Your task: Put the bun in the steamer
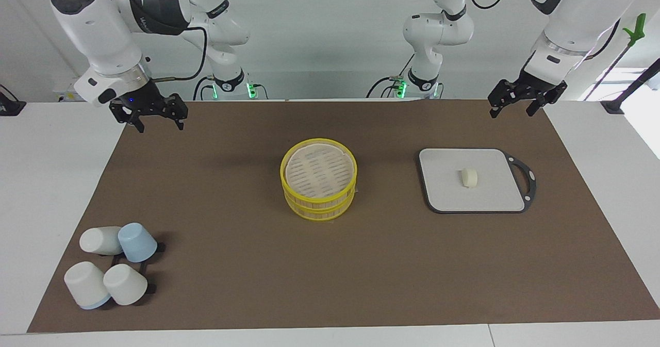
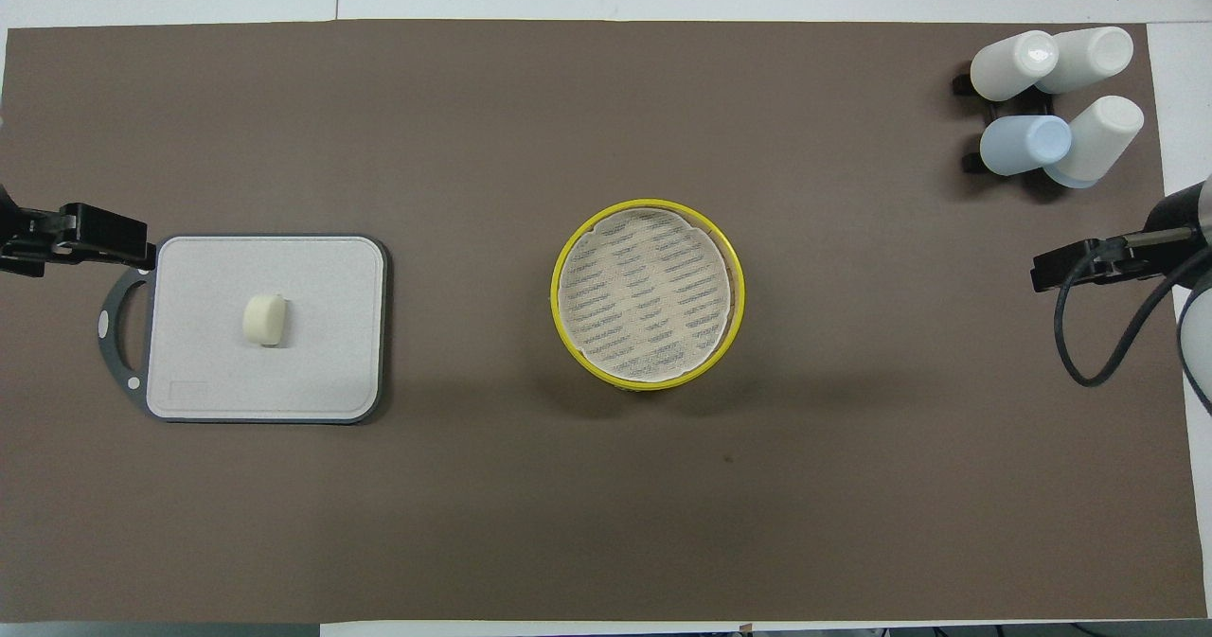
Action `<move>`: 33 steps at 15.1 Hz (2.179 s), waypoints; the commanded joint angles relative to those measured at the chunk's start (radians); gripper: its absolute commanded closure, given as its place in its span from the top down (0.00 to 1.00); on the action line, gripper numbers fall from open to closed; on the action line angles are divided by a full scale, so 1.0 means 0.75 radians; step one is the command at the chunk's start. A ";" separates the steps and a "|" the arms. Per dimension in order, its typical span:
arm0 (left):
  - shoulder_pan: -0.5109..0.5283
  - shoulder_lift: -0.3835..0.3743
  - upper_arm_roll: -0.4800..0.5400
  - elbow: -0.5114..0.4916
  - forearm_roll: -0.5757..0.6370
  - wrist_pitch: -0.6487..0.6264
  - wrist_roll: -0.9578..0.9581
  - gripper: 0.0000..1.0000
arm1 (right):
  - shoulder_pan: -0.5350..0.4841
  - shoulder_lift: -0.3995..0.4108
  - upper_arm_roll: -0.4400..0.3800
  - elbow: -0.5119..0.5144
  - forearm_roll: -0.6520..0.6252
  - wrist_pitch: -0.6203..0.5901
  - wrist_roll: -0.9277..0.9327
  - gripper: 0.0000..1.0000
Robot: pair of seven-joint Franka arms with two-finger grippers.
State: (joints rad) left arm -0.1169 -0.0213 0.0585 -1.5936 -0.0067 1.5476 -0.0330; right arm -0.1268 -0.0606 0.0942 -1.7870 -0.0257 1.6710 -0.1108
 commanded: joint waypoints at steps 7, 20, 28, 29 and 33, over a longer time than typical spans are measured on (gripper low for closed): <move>-0.008 -0.025 0.002 -0.029 0.019 0.019 -0.003 1.00 | -0.021 -0.038 0.011 -0.047 0.022 0.028 0.000 1.00; 0.009 -0.148 0.010 -0.943 0.019 0.871 0.187 1.00 | 0.493 0.205 0.042 0.153 0.032 0.190 0.787 1.00; 0.013 0.047 0.010 -1.019 0.019 1.168 0.281 0.99 | 0.866 0.592 0.034 0.523 -0.033 0.243 1.164 1.00; 0.019 0.065 0.012 -1.019 0.019 1.182 0.306 0.99 | 0.887 0.629 0.030 0.556 -0.035 0.253 1.176 1.00; 0.031 0.094 0.010 -1.033 0.019 1.258 0.312 0.87 | 0.909 0.766 0.030 0.652 -0.035 0.284 1.179 1.00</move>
State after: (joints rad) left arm -0.1080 0.0485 0.0702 -2.3461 -0.0065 2.4509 0.1829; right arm 0.5453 0.4503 0.1211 -1.3696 -0.0364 1.8797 0.7528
